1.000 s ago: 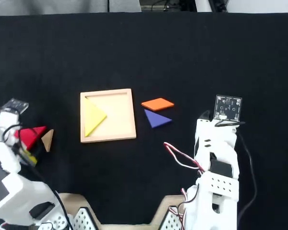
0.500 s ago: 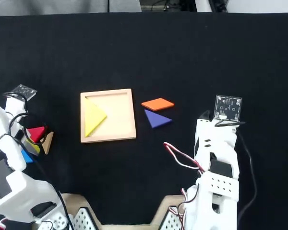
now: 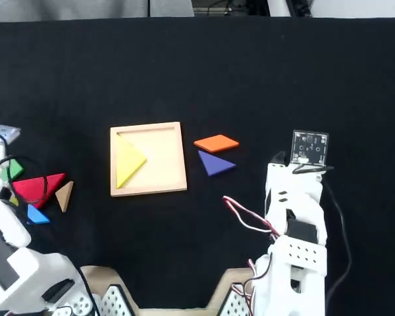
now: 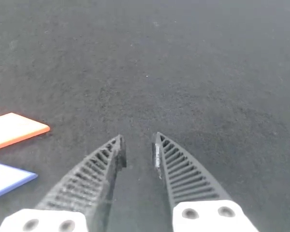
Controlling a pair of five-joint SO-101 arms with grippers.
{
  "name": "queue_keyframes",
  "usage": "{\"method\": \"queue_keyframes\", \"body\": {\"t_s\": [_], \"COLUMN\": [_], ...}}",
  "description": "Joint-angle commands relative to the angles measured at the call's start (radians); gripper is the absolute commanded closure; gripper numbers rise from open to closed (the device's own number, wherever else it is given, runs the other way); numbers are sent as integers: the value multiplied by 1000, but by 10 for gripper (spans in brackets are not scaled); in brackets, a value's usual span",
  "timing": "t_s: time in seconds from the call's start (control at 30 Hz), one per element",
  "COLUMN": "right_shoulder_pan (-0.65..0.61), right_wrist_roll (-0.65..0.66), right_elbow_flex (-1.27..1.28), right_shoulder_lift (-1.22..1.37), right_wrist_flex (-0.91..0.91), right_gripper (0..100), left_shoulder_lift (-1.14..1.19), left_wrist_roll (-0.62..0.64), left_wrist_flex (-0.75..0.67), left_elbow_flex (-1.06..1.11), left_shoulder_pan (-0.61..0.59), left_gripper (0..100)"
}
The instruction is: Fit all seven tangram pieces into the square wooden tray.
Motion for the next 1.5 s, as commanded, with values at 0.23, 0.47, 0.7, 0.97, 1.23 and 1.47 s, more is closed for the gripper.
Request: {"method": "queue_keyframes", "body": {"t_s": [0.23, 0.47, 0.7, 0.97, 1.23, 1.47], "right_shoulder_pan": [-15, -15, -17, -17, -15, -17], "right_wrist_roll": [11, 11, 11, 11, 11, 11], "right_elbow_flex": [-5, -5, -5, -5, -5, -5], "right_shoulder_lift": [-1, -1, -1, -1, -1, -1], "right_wrist_flex": [-12, -12, -12, -11, -11, -11], "right_gripper": [896, 896, 896, 896, 896, 896], "left_shoulder_lift": [153, 181, 181, 180, 178, 0], "left_wrist_roll": [-32, -21, 92, 287, 454, 215], "left_wrist_flex": [-115, -121, -121, -144, -351, 97], "left_elbow_flex": [28, 10, 8, -41, -62, -193], "left_shoulder_pan": [77, 81, 179, 337, 381, 355], "left_gripper": [971, 971, 971, 971, 971, 971]}}
